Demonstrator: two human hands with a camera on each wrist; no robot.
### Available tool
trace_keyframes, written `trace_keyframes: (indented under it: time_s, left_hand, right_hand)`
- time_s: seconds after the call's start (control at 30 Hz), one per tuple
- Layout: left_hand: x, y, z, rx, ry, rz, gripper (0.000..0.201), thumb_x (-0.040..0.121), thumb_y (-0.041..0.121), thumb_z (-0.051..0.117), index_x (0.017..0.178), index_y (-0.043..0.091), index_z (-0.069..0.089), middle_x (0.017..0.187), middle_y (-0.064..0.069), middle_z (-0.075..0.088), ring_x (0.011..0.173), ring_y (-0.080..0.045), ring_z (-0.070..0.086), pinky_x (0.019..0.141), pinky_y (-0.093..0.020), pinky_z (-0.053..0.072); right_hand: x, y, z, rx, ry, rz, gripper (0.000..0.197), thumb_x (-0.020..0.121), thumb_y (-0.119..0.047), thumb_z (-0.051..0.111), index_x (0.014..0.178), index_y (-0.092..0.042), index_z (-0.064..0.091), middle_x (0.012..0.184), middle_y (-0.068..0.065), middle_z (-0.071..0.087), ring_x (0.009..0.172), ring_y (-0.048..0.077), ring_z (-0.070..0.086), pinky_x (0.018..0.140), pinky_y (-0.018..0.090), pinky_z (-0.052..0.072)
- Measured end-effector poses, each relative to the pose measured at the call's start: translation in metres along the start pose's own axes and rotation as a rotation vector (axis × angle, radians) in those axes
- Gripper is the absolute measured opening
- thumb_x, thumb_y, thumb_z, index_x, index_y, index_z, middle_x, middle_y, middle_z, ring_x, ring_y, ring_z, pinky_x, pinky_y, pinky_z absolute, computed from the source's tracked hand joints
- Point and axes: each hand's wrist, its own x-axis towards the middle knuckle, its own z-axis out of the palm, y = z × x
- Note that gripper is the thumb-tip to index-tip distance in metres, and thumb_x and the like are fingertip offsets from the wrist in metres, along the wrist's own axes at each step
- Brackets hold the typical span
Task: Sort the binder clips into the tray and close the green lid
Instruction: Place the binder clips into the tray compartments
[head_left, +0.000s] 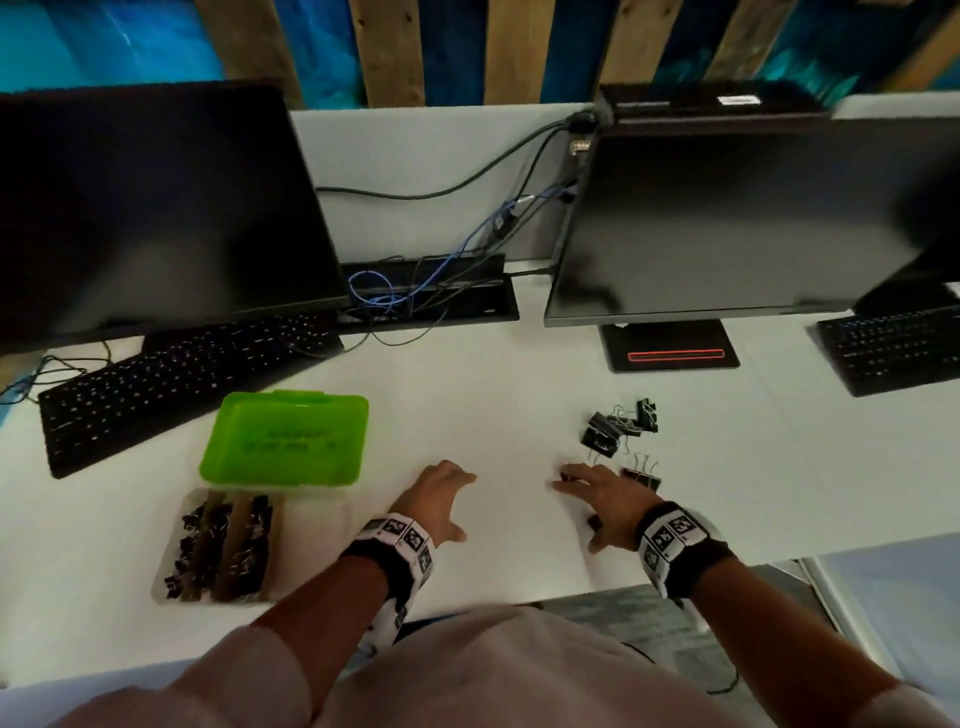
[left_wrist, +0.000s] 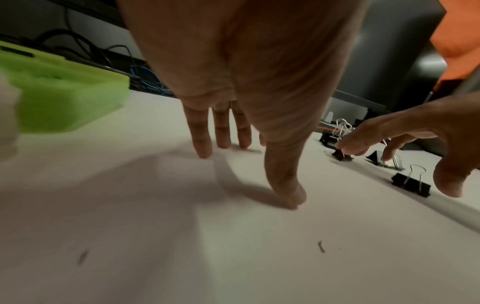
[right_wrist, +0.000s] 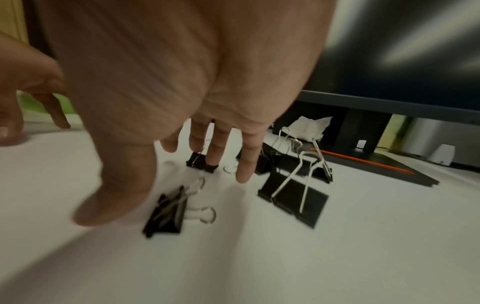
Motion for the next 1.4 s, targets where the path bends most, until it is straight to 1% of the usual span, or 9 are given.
trace_keyframes:
  time_s: [0.13,0.4,0.53,0.63,0.77,0.97,1.1,1.27,1.4]
  left_hand:
    - [0.011,0.011,0.002,0.127,-0.024,-0.008,0.092,0.06,0.022,0.084,0.139,0.029,0.036,0.14,0.005,0.032,0.129,-0.018,0.03,0.104,-0.036,0.04]
    - [0.032,0.061,0.009,0.011,-0.016,0.113,0.082,0.078,0.019,0.072,0.144,0.029,0.023,0.143,0.007,0.028,0.132,-0.015,0.03,0.107,-0.037,0.038]
    - [0.047,0.088,0.019,-0.085,-0.02,0.278,0.062,0.083,0.007,0.064,0.138,0.024,0.04,0.138,0.002,0.041,0.126,-0.013,0.042,0.109,-0.027,0.035]
    - [0.05,0.099,0.024,-0.052,-0.056,0.277,0.036,0.083,0.003,0.058,0.116,0.019,0.061,0.117,-0.001,0.054,0.109,-0.017,0.055,0.096,-0.023,0.041]
    - [0.045,0.089,0.021,-0.006,-0.038,0.162,0.027,0.084,-0.001,0.055,0.104,0.014,0.065,0.109,-0.01,0.059,0.097,-0.024,0.061,0.09,-0.029,0.048]
    - [0.026,0.051,0.007,0.091,0.016,0.007,0.021,0.085,0.029,0.063,0.104,0.021,0.067,0.113,-0.001,0.065,0.122,-0.018,0.046,0.101,-0.036,0.035]
    - [0.0,0.032,-0.009,-0.105,0.16,-0.054,0.019,0.085,0.026,0.064,0.098,0.012,0.068,0.106,-0.008,0.065,0.106,-0.022,0.057,0.09,-0.025,0.039]
    - [-0.04,-0.003,-0.039,-0.241,0.482,-0.058,0.005,0.072,0.007,0.06,0.072,0.01,0.063,0.079,-0.007,0.06,0.072,-0.023,0.059,0.071,-0.032,0.048]
    - [-0.078,-0.045,-0.059,-0.287,0.663,-0.174,0.011,0.068,0.004,0.058,0.075,0.013,0.06,0.087,-0.003,0.054,0.068,-0.019,0.055,0.068,-0.027,0.047]
  right_hand:
    - [0.003,0.009,0.021,0.181,0.121,-0.022,0.074,0.08,0.011,0.054,0.142,-0.025,0.034,0.154,0.002,0.017,0.133,0.025,0.037,0.099,0.033,0.045]
    - [0.01,-0.001,0.027,0.217,0.263,-0.221,0.031,0.086,0.006,0.05,0.111,-0.008,0.062,0.119,0.011,0.056,0.102,0.031,0.056,0.09,0.038,0.048]
    - [0.008,-0.006,0.029,0.204,0.224,-0.324,0.034,0.077,0.017,0.054,0.102,-0.003,0.066,0.111,0.016,0.063,0.104,0.032,0.058,0.09,0.041,0.05]
    - [0.005,0.001,0.035,0.26,0.232,-0.288,0.034,0.079,0.012,0.058,0.107,-0.007,0.065,0.113,0.013,0.062,0.102,0.03,0.061,0.09,0.034,0.051]
    - [0.001,0.018,0.035,0.216,0.264,-0.12,0.04,0.086,-0.002,0.055,0.124,-0.017,0.056,0.123,0.007,0.054,0.107,0.027,0.057,0.086,0.041,0.052]
    - [0.023,0.011,0.014,0.251,0.198,0.045,0.026,0.091,-0.024,0.053,0.117,-0.021,0.058,0.119,0.003,0.061,0.109,0.026,0.058,0.087,0.035,0.047]
    - [0.056,-0.025,-0.014,0.269,0.213,-0.019,0.014,0.085,-0.019,0.058,0.096,-0.021,0.065,0.106,0.0,0.067,0.101,0.022,0.06,0.081,0.027,0.044]
    - [0.099,-0.093,-0.06,0.332,0.279,-0.236,0.01,0.08,-0.011,0.063,0.083,-0.02,0.066,0.099,-0.003,0.06,0.093,0.019,0.061,0.084,0.027,0.046]
    - [0.129,-0.153,-0.089,0.336,0.289,-0.391,0.009,0.08,-0.007,0.064,0.082,-0.014,0.068,0.105,0.003,0.062,0.093,0.019,0.061,0.09,0.028,0.046]
